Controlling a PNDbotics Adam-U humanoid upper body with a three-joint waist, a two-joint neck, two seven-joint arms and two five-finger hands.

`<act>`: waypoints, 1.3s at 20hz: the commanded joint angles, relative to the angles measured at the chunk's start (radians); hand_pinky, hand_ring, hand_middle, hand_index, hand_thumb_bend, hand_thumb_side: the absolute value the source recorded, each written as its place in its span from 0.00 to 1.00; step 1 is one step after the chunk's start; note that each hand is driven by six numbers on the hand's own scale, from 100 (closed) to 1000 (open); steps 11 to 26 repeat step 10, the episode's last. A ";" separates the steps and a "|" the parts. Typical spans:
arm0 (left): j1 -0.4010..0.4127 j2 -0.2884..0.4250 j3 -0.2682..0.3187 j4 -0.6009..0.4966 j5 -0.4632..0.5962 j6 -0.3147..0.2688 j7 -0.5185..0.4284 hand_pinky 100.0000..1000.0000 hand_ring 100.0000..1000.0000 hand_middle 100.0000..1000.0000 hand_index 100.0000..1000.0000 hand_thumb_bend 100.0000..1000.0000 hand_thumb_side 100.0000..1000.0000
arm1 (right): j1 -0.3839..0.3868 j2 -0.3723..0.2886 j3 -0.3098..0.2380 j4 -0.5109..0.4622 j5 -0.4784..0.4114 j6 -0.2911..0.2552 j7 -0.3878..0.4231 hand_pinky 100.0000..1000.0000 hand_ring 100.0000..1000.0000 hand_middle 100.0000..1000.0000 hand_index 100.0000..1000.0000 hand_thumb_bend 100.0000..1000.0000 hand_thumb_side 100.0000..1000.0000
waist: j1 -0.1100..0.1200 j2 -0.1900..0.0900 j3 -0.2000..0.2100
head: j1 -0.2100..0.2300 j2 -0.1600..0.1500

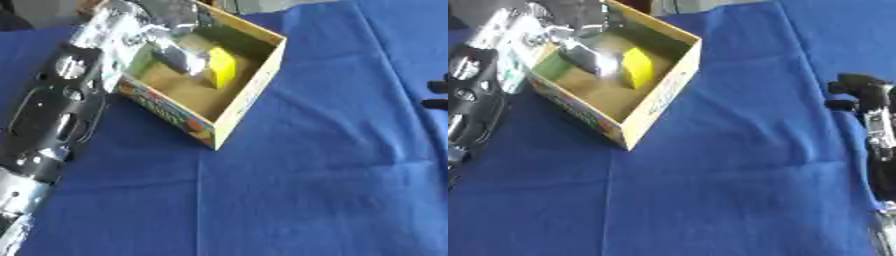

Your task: Pick up objects on the table and place them in the box.

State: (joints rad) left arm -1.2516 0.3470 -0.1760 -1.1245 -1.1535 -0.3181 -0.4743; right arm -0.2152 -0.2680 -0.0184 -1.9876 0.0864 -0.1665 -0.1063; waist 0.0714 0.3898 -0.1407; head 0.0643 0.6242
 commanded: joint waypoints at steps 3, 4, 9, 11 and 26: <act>-0.009 0.026 0.132 -0.144 0.079 0.059 0.082 0.56 0.72 0.69 0.88 0.00 0.75 | 0.001 -0.007 -0.013 -0.012 -0.002 -0.001 -0.012 0.64 0.75 0.57 0.73 0.00 0.83 | -0.016 -0.040 0.012 | -0.001 0.019; 0.004 0.027 0.154 -0.168 0.094 0.068 0.096 0.50 0.69 0.66 0.87 0.00 0.75 | 0.002 -0.007 -0.015 -0.012 -0.003 -0.001 -0.015 0.64 0.75 0.57 0.73 0.00 0.83 | -0.018 -0.043 0.016 | -0.005 0.022; 0.106 0.015 0.226 -0.286 0.167 0.107 0.169 0.40 0.61 0.59 0.84 0.00 0.80 | 0.003 -0.005 -0.022 -0.012 -0.011 0.000 -0.023 0.64 0.75 0.58 0.73 0.00 0.83 | -0.027 -0.056 0.035 | -0.021 0.026; 0.127 0.014 0.234 -0.310 0.181 0.116 0.184 0.40 0.61 0.59 0.84 0.00 0.80 | 0.004 -0.005 -0.023 -0.012 -0.012 0.000 -0.024 0.64 0.75 0.58 0.73 0.00 0.83 | -0.028 -0.058 0.036 | -0.023 0.026; 0.127 0.014 0.234 -0.310 0.181 0.116 0.184 0.40 0.61 0.59 0.84 0.00 0.80 | 0.004 -0.005 -0.023 -0.012 -0.012 0.000 -0.024 0.64 0.75 0.58 0.73 0.00 0.83 | -0.028 -0.058 0.036 | -0.023 0.026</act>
